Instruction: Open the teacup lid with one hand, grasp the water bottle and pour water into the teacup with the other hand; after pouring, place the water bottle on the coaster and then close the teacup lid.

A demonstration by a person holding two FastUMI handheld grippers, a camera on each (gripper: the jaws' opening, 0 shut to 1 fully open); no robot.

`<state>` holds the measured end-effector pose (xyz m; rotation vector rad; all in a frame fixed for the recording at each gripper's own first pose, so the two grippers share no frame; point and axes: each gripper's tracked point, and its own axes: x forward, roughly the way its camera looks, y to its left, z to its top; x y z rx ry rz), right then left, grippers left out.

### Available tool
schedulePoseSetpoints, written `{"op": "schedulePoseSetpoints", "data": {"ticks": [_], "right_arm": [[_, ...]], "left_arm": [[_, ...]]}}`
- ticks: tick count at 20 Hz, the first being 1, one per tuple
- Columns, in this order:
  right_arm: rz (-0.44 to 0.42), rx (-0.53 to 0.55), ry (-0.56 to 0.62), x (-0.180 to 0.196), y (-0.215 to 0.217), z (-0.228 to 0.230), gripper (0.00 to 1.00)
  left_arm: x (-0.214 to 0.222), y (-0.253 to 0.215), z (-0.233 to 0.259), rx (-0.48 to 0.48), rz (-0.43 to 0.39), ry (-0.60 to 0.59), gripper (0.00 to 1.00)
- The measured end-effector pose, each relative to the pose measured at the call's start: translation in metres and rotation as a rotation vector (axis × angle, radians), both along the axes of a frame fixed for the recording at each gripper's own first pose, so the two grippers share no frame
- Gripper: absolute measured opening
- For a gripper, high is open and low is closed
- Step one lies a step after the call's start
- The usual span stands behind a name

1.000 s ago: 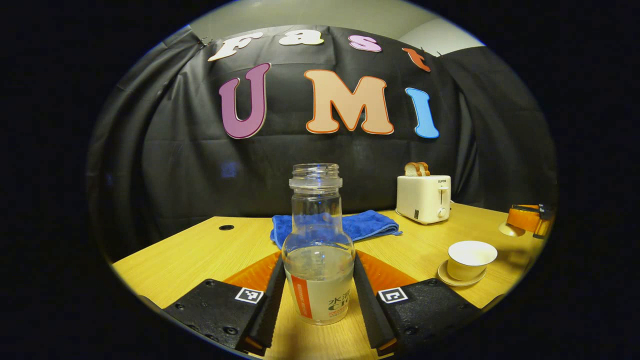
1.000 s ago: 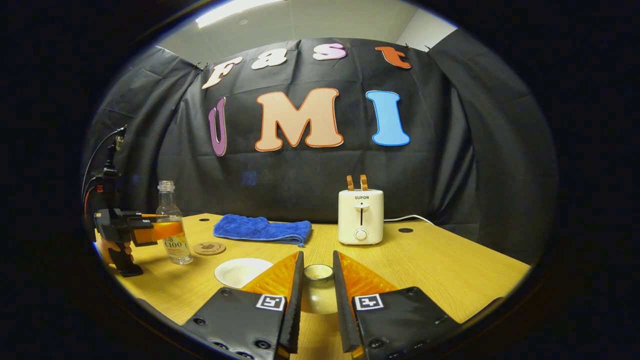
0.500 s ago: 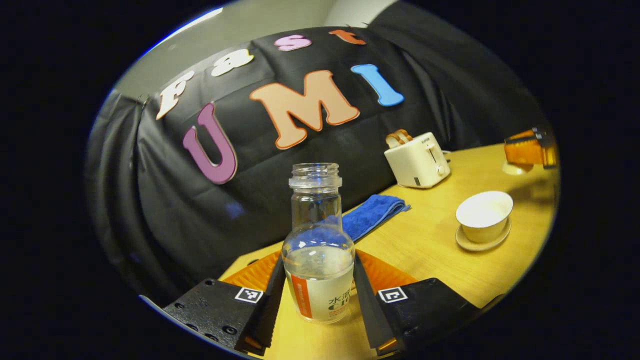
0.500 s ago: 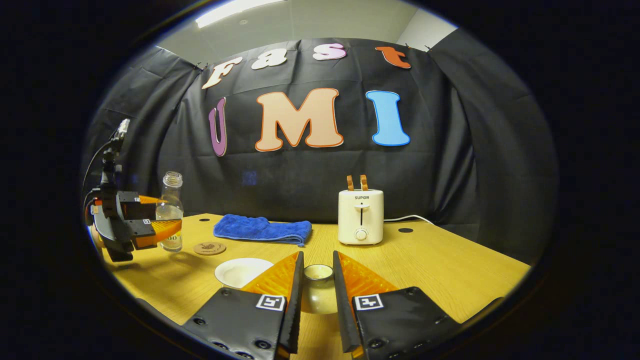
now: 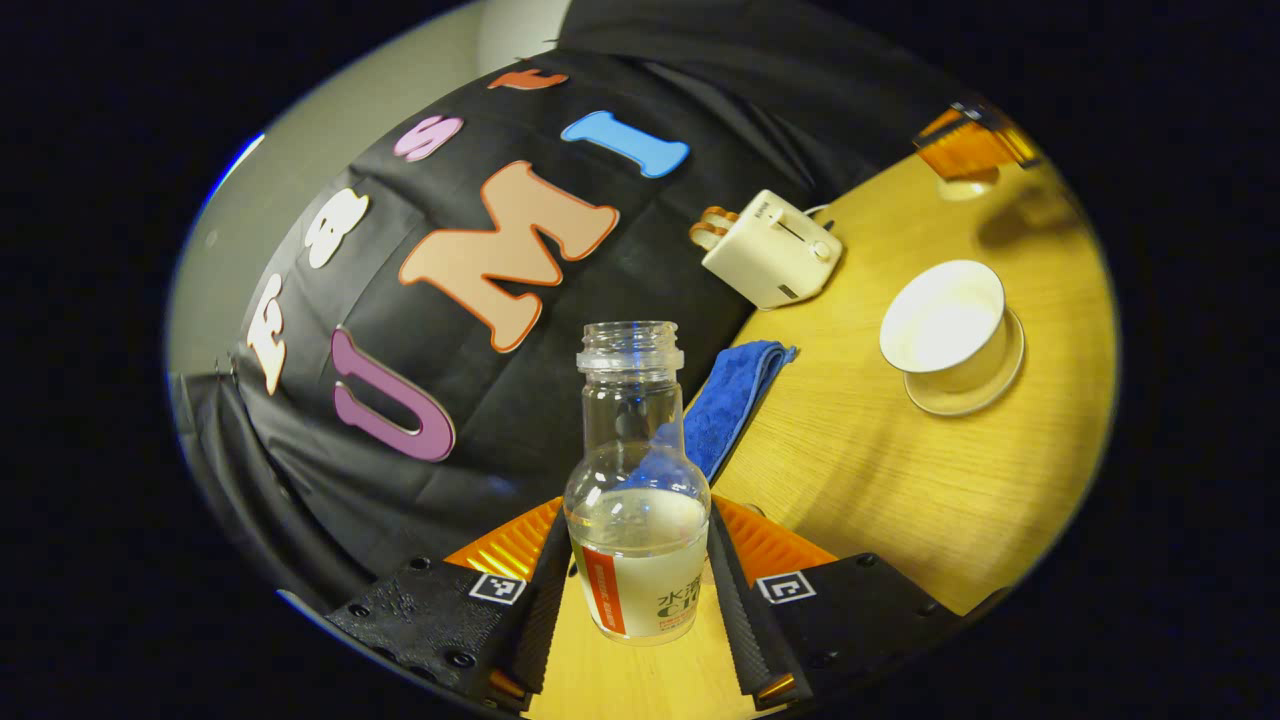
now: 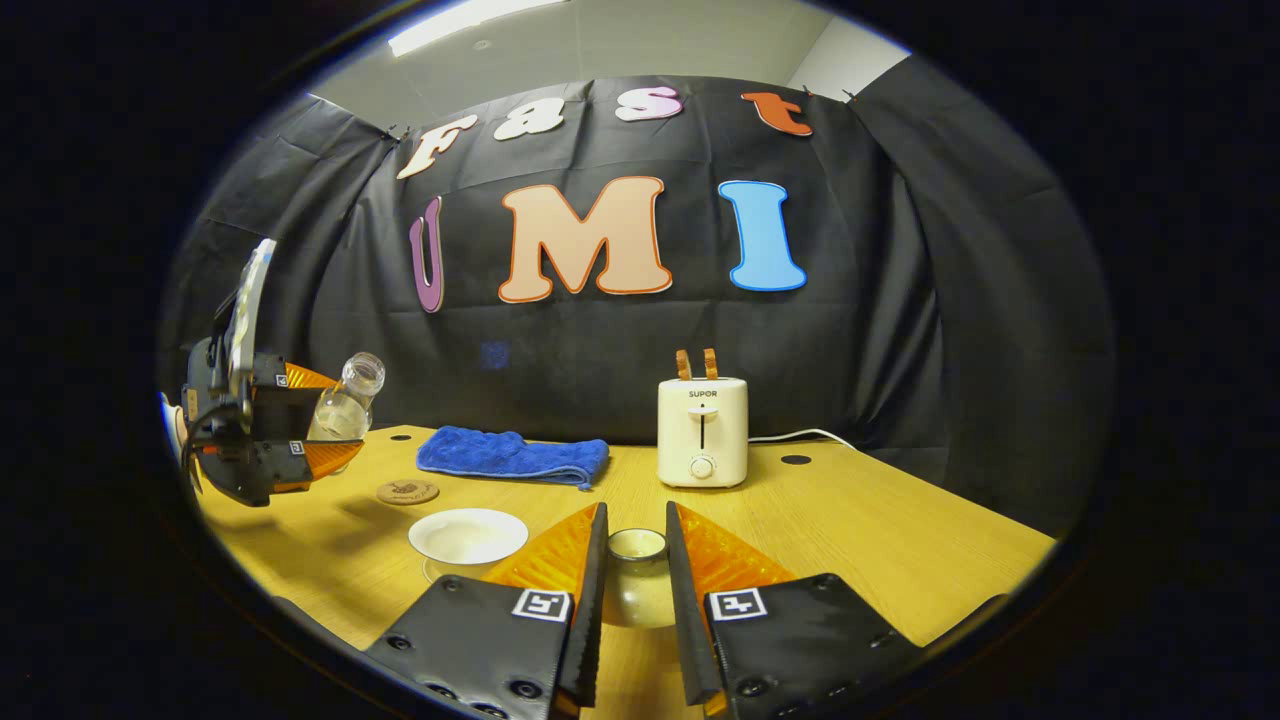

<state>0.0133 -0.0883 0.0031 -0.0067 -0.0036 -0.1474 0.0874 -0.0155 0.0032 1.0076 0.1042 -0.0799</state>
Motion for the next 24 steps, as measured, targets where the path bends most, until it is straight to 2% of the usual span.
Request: {"op": "schedulePoseSetpoints", "data": {"ticks": [8, 10, 12, 24], "right_arm": [[-0.022, -0.001, -0.001, -0.005, -0.015, 0.001, 0.36], [-0.025, -0.001, -0.001, -0.005, -0.017, 0.001, 0.36], [-0.028, -0.001, -0.001, -0.005, -0.018, 0.001, 0.36], [-0.034, -0.002, -0.002, -0.005, -0.019, 0.001, 0.36]], "left_arm": [[0.002, -0.021, -0.019, 0.232, -0.058, 0.052, 0.67], [0.0, -0.027, -0.02, 0.304, -0.085, 0.047, 0.7], [-0.002, -0.03, -0.023, 0.34, -0.1, 0.057, 0.67], [0.007, -0.045, -0.025, 0.625, -0.164, 0.041, 0.69]]}}
